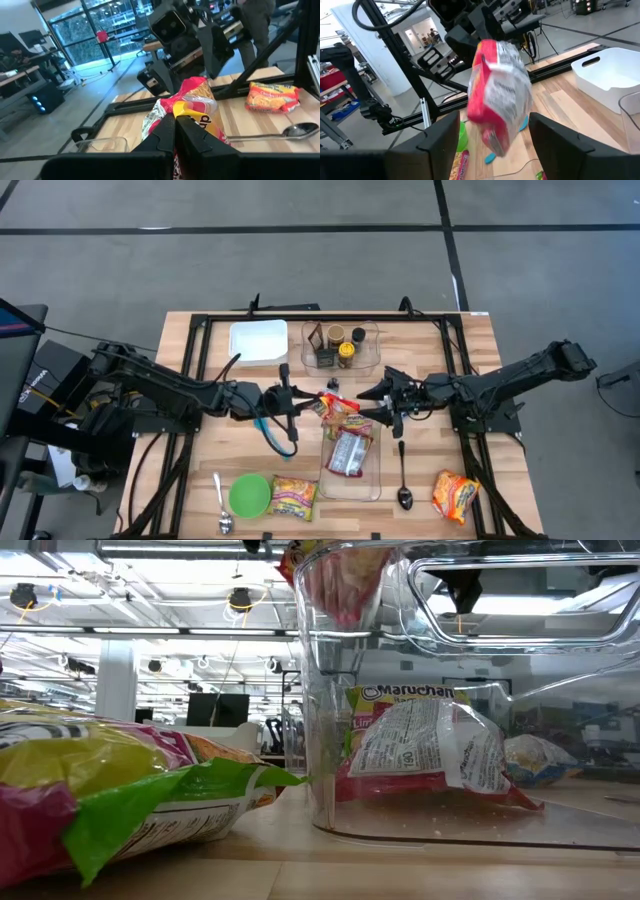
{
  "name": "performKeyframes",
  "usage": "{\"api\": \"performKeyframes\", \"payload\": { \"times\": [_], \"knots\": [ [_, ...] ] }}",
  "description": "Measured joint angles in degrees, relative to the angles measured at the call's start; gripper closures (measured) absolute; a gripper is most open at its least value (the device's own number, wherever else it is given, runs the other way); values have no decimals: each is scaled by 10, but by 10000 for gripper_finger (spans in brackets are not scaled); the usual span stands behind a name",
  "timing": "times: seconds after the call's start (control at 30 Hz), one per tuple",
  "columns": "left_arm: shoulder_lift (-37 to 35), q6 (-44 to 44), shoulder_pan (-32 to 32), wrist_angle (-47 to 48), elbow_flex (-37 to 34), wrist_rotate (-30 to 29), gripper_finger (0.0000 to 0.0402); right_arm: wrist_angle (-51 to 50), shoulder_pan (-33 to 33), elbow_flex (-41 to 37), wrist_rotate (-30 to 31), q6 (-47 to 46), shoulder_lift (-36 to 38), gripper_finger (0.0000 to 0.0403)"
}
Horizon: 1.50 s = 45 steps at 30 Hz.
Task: Pick & Place Food Item
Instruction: Put the left orange noodle pack into the bottom transparent bin
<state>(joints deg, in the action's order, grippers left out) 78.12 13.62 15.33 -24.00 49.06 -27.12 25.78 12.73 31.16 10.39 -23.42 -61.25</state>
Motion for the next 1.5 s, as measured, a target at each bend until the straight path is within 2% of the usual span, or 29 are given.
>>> {"api": "performKeyframes", "payload": {
  "times": [0.23,0.53,1.2,1.33,1.5],
  "knots": [
    [64,14,-9,-94,0,19,401,-5,4,0,0,0,0,177],
    [67,11,-16,-95,0,19,401,-31,7,0,0,-2,0,199],
    [66,9,-16,-95,0,19,400,-28,7,0,2,-2,0,383],
    [65,9,-16,-92,0,19,382,-28,7,0,2,-1,0,395],
    [39,-1,-11,-54,-1,19,326,-30,7,0,2,0,2,397]
  ]
}}
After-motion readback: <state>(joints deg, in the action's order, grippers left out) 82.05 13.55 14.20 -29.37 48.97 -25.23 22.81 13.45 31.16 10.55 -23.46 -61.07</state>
